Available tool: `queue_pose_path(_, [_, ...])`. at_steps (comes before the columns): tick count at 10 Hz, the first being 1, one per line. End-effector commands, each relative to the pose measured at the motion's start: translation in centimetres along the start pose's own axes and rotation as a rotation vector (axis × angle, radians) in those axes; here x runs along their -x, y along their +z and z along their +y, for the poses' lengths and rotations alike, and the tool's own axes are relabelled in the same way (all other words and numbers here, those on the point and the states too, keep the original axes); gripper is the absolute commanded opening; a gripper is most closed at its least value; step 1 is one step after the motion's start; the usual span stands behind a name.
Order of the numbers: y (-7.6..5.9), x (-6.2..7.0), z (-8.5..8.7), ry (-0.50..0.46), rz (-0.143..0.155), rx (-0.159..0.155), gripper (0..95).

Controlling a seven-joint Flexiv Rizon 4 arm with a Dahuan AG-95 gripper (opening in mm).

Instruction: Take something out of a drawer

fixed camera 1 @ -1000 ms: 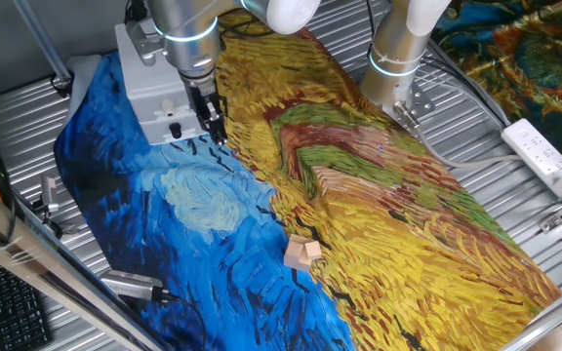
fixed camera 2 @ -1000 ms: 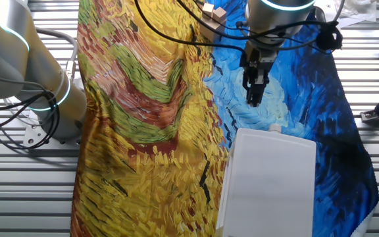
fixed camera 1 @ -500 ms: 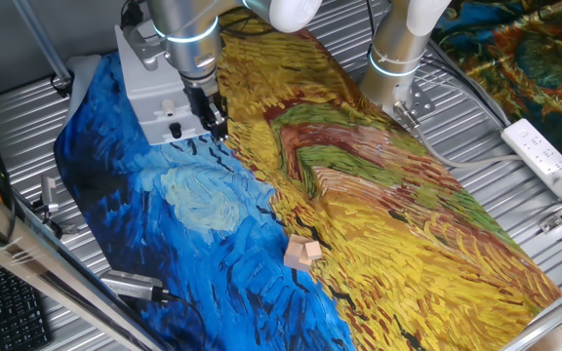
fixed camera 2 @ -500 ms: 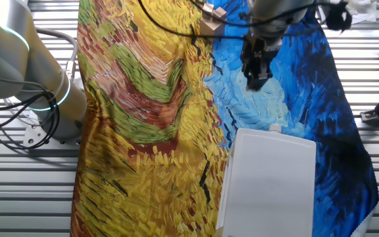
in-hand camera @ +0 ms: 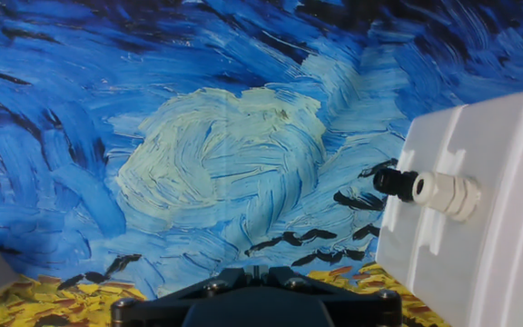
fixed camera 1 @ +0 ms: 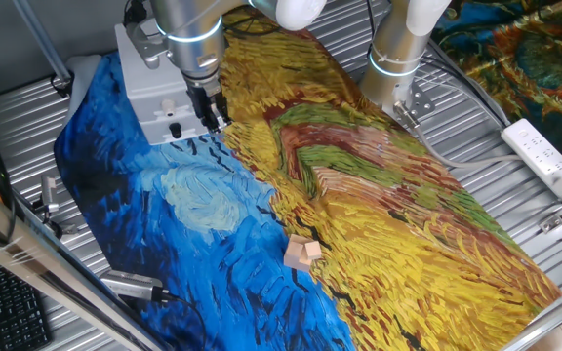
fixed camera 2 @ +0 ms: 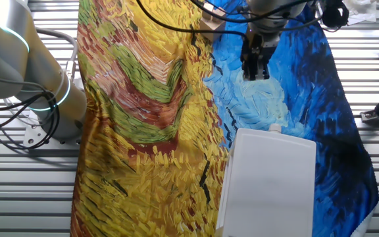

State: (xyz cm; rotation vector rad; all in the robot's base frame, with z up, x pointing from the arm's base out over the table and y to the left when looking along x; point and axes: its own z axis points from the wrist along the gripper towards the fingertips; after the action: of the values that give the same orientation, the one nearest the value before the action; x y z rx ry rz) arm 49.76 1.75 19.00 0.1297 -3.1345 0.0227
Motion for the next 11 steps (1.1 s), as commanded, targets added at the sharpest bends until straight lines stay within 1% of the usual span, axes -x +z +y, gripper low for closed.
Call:
queue_pose_path(1, [-0.09, -0.18, 0.06, -0.01, -0.001, 0.001, 0.0])
queue_pose_path(4, [-0.48, -0.48, 0.31, 0.001, -0.01, 0.001, 0.0])
queue_pose_path(6, [-0.15, -0.27, 0.04, 0.002, -0.006, 0.0, 0.0])
queue_pose_path(7, [0.17, -0.06, -0.21, -0.011, -0.003, 0.001, 0.0])
queue_pose_path(9, [0.21, -0.06, -0.35, -0.039, -0.002, 0.007, 0.0])
queue_pose_path(10, [0.28, -0.01, -0.4, -0.06, 0.009, 0.008, 0.0])
queue_pose_path(11, [0.39, 0.06, -0.49, -0.077, 0.012, 0.011, 0.0])
